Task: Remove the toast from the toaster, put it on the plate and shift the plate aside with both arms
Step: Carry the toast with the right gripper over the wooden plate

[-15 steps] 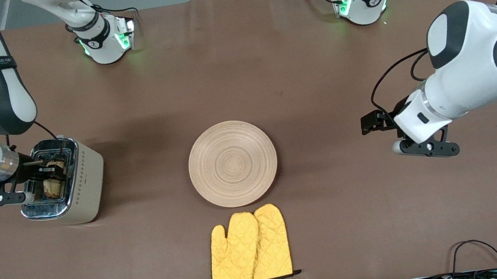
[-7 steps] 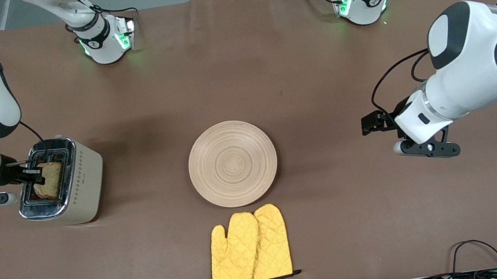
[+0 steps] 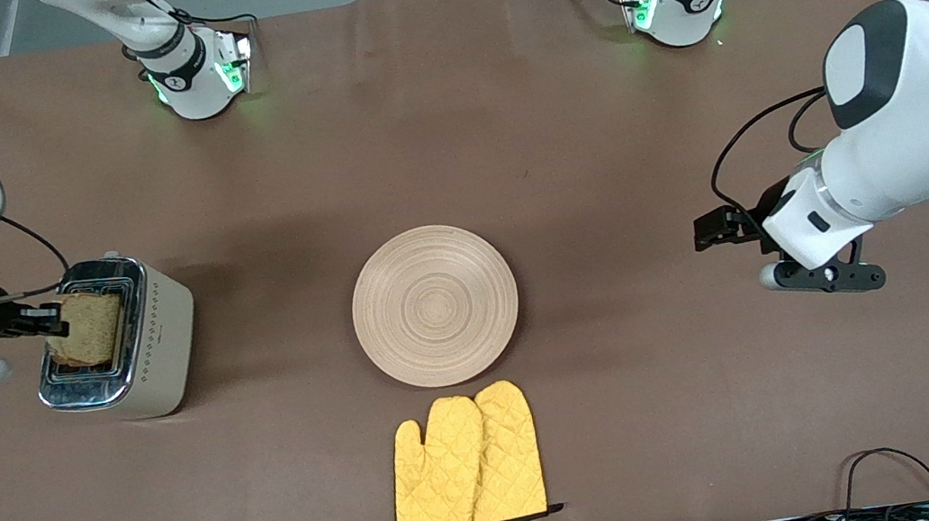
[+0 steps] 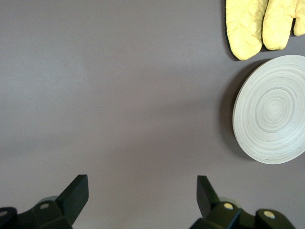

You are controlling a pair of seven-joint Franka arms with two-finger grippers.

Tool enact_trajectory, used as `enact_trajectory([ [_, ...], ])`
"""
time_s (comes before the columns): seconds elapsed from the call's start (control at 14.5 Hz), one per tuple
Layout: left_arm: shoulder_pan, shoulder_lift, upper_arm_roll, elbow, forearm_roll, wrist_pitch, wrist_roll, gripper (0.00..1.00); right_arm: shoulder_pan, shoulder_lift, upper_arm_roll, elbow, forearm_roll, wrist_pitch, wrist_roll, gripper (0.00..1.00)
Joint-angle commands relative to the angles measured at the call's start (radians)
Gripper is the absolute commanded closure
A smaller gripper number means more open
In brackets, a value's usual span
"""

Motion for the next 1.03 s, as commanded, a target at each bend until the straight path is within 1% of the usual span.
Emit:
enact_trajectory([
  [0.0,0.015,-0.021,-0.001,0.011,-0.010,-0.021,0.001,0.00,0.007,-0.005,0.042,0.100,0.012,-0.068,0.059,1.00],
  [0.07,0.015,-0.023,-0.001,0.011,-0.010,-0.021,-0.001,0.00,0.007,-0.005,0.071,0.114,0.012,-0.068,0.108,1.00],
  [0.28,0.029,-0.023,-0.001,0.010,-0.009,-0.021,0.002,0.00,0.010,0.010,0.197,0.120,0.006,-0.036,0.308,1.00],
  [0.34,0.029,-0.023,-0.001,0.011,-0.009,-0.019,0.001,0.00,0.016,0.030,0.240,0.112,0.004,0.010,0.365,1.00],
  [0.48,0.034,-0.023,0.001,0.013,-0.010,-0.021,0.004,0.00,0.026,0.085,0.298,0.106,0.019,0.079,0.451,1.00],
  [0.55,0.035,-0.023,0.001,0.013,-0.010,-0.021,0.004,0.00,0.035,0.105,0.315,0.089,0.070,0.127,0.460,1.00],
  [0.69,0.037,-0.022,0.001,0.011,-0.004,-0.021,0.013,0.00,0.049,0.110,0.325,-0.024,0.258,0.301,0.465,1.00],
  [0.76,0.038,-0.023,0.001,0.013,-0.003,-0.019,0.013,0.00,0.058,0.111,0.341,-0.074,0.333,0.379,0.457,1.00],
  [0.89,0.067,-0.018,-0.001,0.013,-0.013,-0.021,0.004,0.00,0.069,0.121,0.398,-0.141,0.441,0.521,0.456,1.00],
  [0.96,0.069,-0.015,-0.001,0.011,-0.018,-0.021,0.004,0.00,0.069,0.139,0.427,-0.148,0.481,0.565,0.454,1.00],
])
